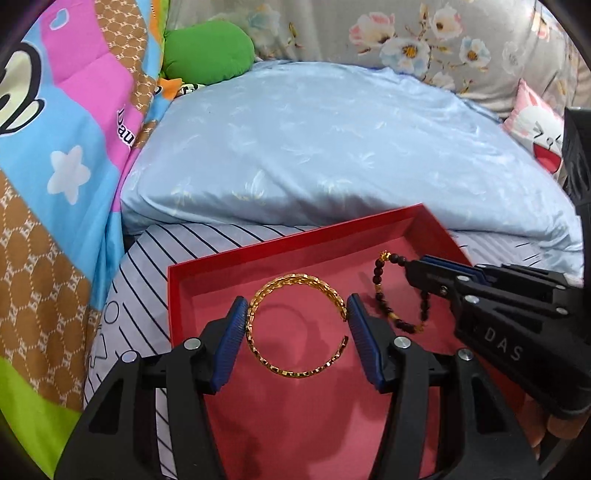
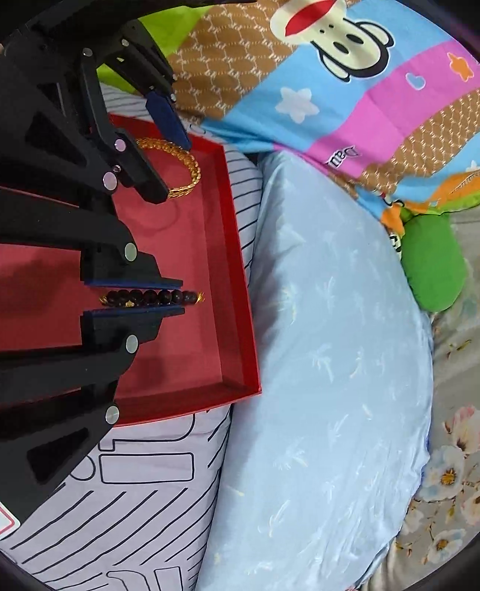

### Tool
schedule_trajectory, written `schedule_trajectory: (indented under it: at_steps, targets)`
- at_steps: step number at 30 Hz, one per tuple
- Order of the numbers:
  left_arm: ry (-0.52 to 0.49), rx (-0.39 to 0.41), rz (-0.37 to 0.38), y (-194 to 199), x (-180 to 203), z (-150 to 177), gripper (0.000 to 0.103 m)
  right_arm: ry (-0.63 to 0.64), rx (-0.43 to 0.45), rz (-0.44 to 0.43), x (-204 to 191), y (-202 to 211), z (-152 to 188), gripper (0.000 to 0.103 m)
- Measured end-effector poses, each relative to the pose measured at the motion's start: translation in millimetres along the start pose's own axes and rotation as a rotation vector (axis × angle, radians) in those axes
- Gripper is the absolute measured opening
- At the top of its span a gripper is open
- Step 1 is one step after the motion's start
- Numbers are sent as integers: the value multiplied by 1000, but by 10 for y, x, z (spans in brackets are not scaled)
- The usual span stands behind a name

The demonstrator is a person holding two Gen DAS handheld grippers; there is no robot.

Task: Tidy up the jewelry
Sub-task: 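Carry both bracelets into the red tray and open both tools, then withdraw both tools from the tray back over the remaining jewelry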

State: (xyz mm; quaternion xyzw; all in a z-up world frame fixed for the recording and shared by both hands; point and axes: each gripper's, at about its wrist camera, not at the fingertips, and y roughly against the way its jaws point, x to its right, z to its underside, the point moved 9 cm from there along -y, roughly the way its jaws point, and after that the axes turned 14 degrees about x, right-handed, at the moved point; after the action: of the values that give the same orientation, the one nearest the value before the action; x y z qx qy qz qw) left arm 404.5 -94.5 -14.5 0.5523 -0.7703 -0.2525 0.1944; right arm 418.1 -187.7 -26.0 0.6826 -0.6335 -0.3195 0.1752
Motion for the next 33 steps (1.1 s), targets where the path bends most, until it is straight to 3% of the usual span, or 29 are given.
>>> schedule_trajectory:
  at_steps: [2, 4, 6, 11, 19, 21, 25, 28, 33]
  targets:
    - [-25, -6, -20, -68, -5, 13, 53, 2, 9, 23, 63, -13, 21, 13]
    - [-34, -4, -22, -104, -3, 3, 54, -15, 16, 37, 119, -2, 40, 29]
    - [-55, 29, -56, -112, -36, -44, 61, -17, 33, 60, 153, 30, 34, 35]
    - [-67, 57, -68, -146, -56, -120, 71, -48, 72, 114, 238, 101, 11, 36]
    - [-74, 63, -43, -137, 1, -190, 73, -68, 103, 168, 304, 152, -14, 36]
    - [-60, 69, -38, -68, 2, -190, 73, -66, 108, 161, 283, 202, -20, 38]
    - [-49, 88, -49, 180, -18, -176, 75, -7, 157, 172, 197, 525, -16, 50]
    - [-31, 107, -56, 436, -55, -118, 81, 43, 190, 178, 132, 826, 50, 55]
    - [9, 121, -54, 888, -92, 62, 81, 83, 207, 169, 49, 1306, 284, 59]
